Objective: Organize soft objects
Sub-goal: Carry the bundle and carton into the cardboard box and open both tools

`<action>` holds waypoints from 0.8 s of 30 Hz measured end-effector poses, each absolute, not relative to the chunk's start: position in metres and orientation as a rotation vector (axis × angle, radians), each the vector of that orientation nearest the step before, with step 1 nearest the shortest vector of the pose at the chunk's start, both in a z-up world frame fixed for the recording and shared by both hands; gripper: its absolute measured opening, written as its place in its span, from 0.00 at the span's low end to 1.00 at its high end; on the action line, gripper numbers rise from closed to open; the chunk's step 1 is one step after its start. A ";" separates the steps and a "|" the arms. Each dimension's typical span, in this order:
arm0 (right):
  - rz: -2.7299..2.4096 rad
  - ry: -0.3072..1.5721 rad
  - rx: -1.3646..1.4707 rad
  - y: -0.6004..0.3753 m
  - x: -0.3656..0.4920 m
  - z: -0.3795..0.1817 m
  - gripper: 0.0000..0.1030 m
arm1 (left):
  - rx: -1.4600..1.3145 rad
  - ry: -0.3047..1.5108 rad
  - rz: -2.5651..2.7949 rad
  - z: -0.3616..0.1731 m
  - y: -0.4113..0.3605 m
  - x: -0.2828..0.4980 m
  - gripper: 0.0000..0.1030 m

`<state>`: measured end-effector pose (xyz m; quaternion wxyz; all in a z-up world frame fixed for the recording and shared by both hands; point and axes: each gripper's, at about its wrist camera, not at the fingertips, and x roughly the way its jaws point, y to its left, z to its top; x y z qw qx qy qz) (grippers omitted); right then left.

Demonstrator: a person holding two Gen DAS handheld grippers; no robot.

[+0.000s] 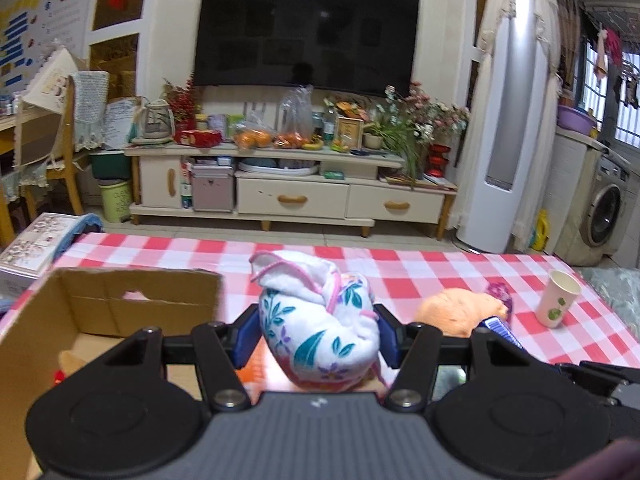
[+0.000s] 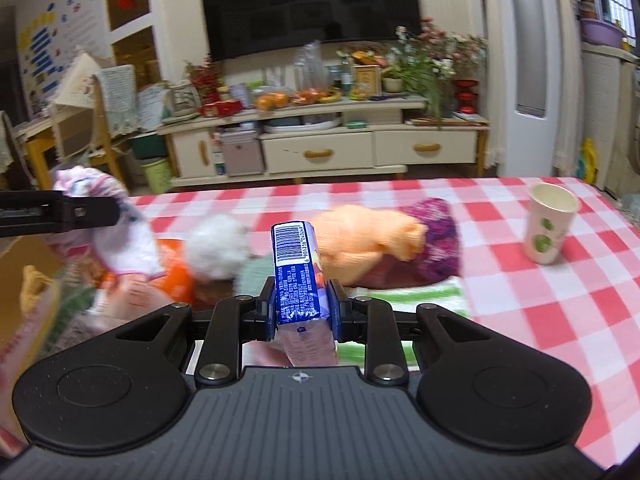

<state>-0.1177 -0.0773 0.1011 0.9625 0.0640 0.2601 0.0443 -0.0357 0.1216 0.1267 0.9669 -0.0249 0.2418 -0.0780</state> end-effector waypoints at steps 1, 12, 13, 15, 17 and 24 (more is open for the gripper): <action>0.104 0.524 0.131 -0.074 -0.117 0.104 0.29 | -0.052 0.486 -0.146 0.128 0.126 -0.035 0.57; 0.285 0.515 0.155 -0.011 -0.104 0.129 0.29 | -0.082 0.458 -0.007 0.137 0.175 -0.025 0.57; 0.302 0.516 0.158 -0.006 -0.103 0.131 0.29 | -0.083 0.457 0.008 0.137 0.181 -0.025 0.57; 0.334 0.517 0.163 0.005 -0.099 0.134 0.29 | -0.082 0.456 0.041 0.139 0.191 -0.021 0.57; 0.365 0.519 0.159 0.018 -0.096 0.137 0.29 | -0.082 0.453 0.077 0.140 0.201 -0.018 0.57; 0.451 0.545 0.134 0.064 -0.090 0.136 0.30 | -0.097 0.460 0.186 0.141 0.234 -0.006 0.57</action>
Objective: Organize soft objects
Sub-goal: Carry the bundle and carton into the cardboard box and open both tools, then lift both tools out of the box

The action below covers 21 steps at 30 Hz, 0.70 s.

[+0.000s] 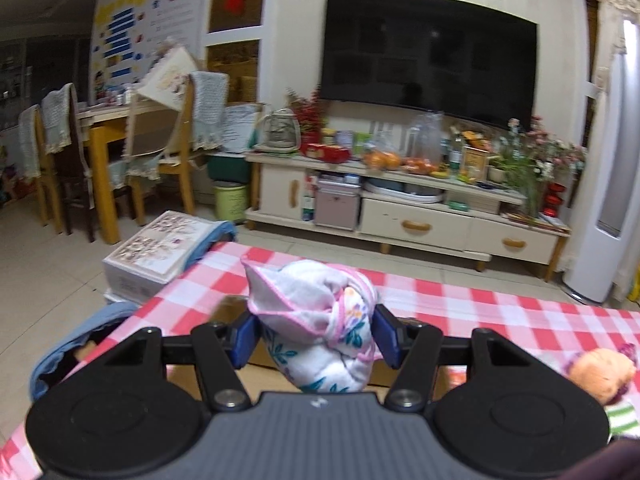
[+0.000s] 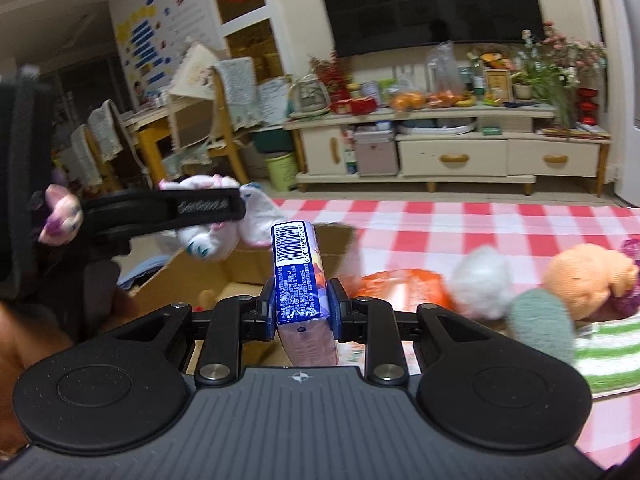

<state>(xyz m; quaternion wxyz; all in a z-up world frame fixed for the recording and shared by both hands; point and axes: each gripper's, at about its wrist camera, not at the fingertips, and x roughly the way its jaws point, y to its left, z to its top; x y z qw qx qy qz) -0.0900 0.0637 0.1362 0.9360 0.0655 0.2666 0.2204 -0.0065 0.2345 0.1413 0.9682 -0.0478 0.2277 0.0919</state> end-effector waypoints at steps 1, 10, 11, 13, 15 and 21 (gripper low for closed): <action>0.460 0.552 0.132 0.069 -0.089 0.135 0.30 | -0.100 0.464 0.197 0.141 0.238 -0.005 0.57; 0.500 0.597 0.088 0.099 -0.099 0.123 0.33 | -0.109 0.485 0.217 0.139 0.248 -0.003 0.58; 0.500 0.603 0.084 0.101 -0.100 0.121 0.35 | -0.109 0.488 0.217 0.139 0.249 -0.003 0.61; 0.499 0.620 0.071 0.103 -0.103 0.119 0.37 | -0.112 0.482 0.224 0.140 0.249 -0.003 0.73; 0.483 0.615 0.071 0.100 -0.109 0.120 0.75 | -0.099 0.475 0.225 0.141 0.249 -0.005 0.92; 0.448 0.577 0.120 0.076 -0.116 0.127 0.99 | -0.104 0.470 0.217 0.143 0.247 -0.006 0.99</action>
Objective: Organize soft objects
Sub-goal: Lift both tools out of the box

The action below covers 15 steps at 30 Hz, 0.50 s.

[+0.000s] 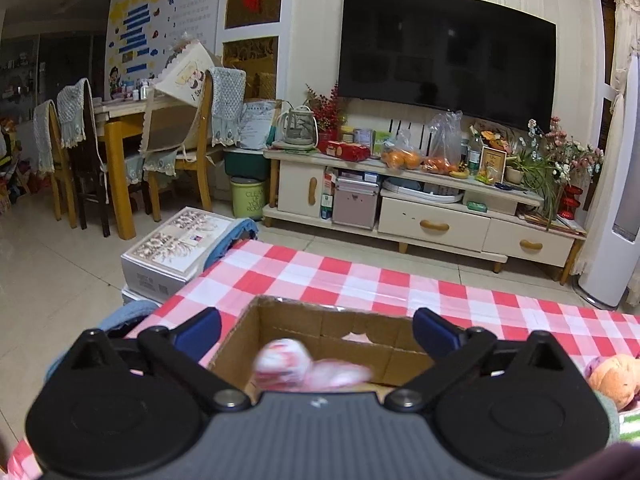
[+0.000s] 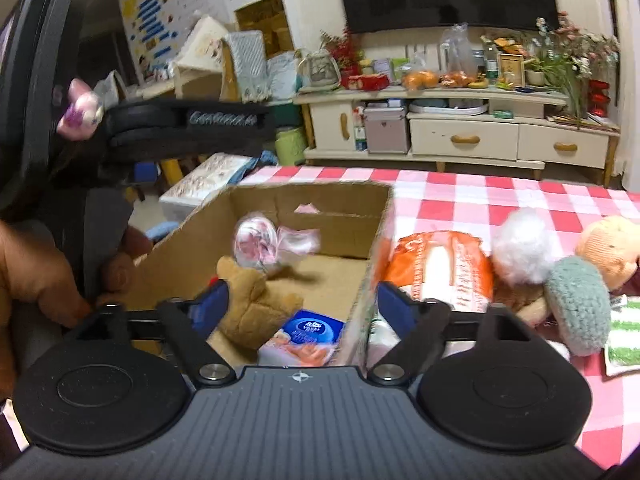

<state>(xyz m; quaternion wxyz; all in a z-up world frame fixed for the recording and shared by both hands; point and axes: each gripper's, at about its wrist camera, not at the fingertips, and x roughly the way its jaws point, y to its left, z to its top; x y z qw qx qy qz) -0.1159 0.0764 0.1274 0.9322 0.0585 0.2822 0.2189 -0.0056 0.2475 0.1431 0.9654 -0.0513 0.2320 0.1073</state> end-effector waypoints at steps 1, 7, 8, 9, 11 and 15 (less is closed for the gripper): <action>0.444 0.571 0.123 0.073 -0.118 0.129 1.00 | -0.101 0.470 0.213 0.143 0.246 -0.005 0.99; 0.412 0.528 0.124 0.058 -0.131 0.134 1.00 | -0.083 0.477 0.188 0.143 0.234 -0.004 0.99; 0.405 0.521 0.117 0.056 -0.133 0.135 1.00 | -0.082 0.480 0.183 0.142 0.233 -0.003 0.99; 0.397 0.514 0.108 0.054 -0.134 0.135 1.00 | -0.081 0.482 0.179 0.142 0.231 -0.003 0.99; 0.380 0.503 0.087 0.051 -0.137 0.135 1.00 | -0.076 0.486 0.172 0.141 0.227 -0.002 0.99; 0.359 0.502 0.081 0.043 -0.136 0.132 1.00 | -0.069 0.490 0.160 0.140 0.219 -0.001 0.99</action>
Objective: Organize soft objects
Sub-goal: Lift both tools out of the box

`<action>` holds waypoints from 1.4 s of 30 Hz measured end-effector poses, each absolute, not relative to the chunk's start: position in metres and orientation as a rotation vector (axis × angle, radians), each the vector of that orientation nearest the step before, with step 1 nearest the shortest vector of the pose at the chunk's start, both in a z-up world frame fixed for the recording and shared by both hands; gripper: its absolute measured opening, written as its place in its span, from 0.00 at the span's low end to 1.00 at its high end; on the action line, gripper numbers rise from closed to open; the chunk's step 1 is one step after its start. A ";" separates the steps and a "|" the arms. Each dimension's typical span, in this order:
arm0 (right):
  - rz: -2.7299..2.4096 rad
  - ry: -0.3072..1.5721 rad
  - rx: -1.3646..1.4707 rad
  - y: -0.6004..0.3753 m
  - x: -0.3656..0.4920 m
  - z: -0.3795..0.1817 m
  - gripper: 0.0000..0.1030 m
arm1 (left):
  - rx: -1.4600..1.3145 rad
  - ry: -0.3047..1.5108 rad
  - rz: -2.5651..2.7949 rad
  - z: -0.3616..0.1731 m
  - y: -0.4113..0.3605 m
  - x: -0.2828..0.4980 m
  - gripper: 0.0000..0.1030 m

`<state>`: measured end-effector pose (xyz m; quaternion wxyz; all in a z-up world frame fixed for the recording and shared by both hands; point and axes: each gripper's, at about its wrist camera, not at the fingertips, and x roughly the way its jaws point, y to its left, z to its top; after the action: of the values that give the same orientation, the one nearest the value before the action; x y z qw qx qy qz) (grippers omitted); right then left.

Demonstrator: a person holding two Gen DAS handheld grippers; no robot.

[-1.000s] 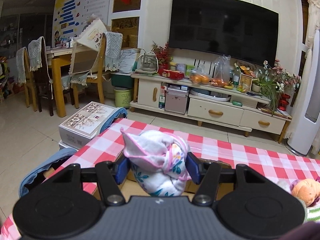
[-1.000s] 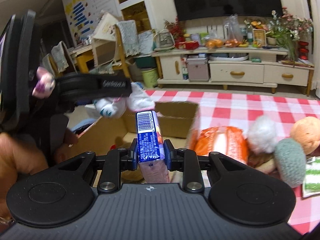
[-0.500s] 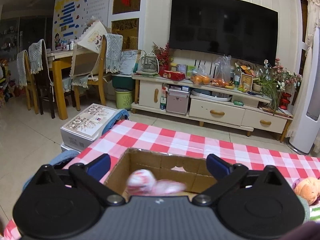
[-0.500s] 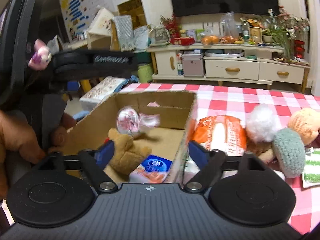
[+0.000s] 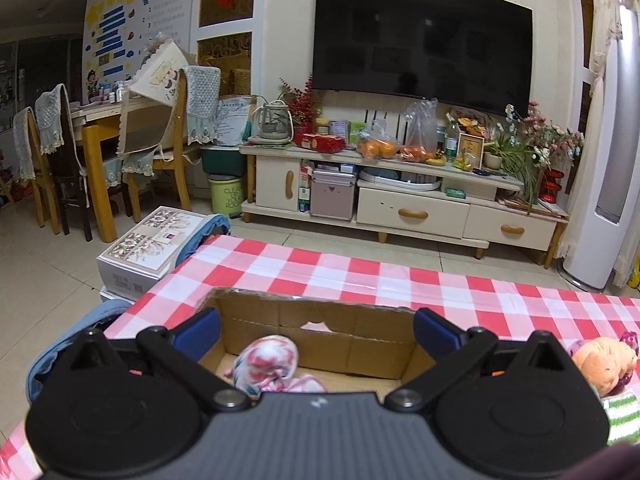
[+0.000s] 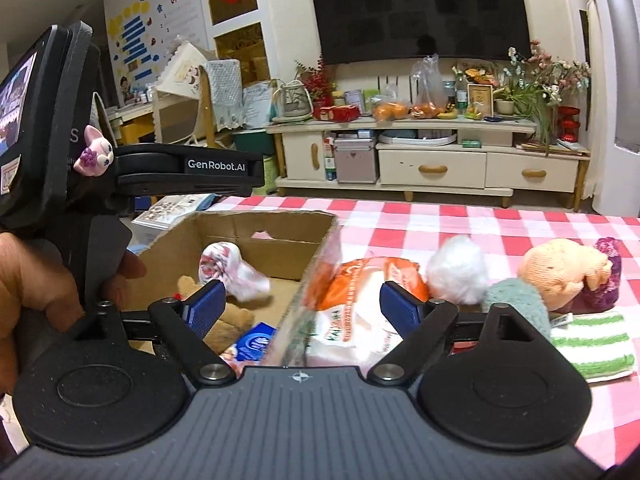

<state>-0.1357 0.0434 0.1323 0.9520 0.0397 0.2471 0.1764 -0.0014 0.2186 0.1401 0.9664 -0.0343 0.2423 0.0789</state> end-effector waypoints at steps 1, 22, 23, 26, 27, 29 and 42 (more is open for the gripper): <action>0.355 0.505 0.082 0.042 -0.136 0.132 1.00 | -0.068 0.492 0.157 0.140 0.216 -0.001 0.99; 0.284 0.505 0.099 0.030 -0.135 0.130 1.00 | -0.020 0.503 0.120 0.135 0.174 0.005 0.99; 0.279 0.503 0.100 0.029 -0.135 0.130 1.00 | -0.019 0.502 0.118 0.135 0.172 0.005 0.99; 0.267 0.499 0.103 0.029 -0.135 0.128 1.00 | -0.027 0.500 0.107 0.134 0.166 0.004 0.99; 0.263 0.496 0.104 0.028 -0.135 0.128 1.00 | -0.030 0.502 0.101 0.133 0.164 0.004 0.99; 0.253 0.493 0.104 0.027 -0.135 0.127 1.00 | -0.026 0.503 0.092 0.132 0.159 0.004 0.99; 0.199 0.488 0.114 0.025 -0.130 0.123 1.00 | 0.037 0.503 0.057 0.127 0.131 0.002 0.99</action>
<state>-0.1295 0.0251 0.1230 0.9638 0.0562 0.2413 0.0982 0.0021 0.1310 0.1272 0.9680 0.0185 0.2489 0.0282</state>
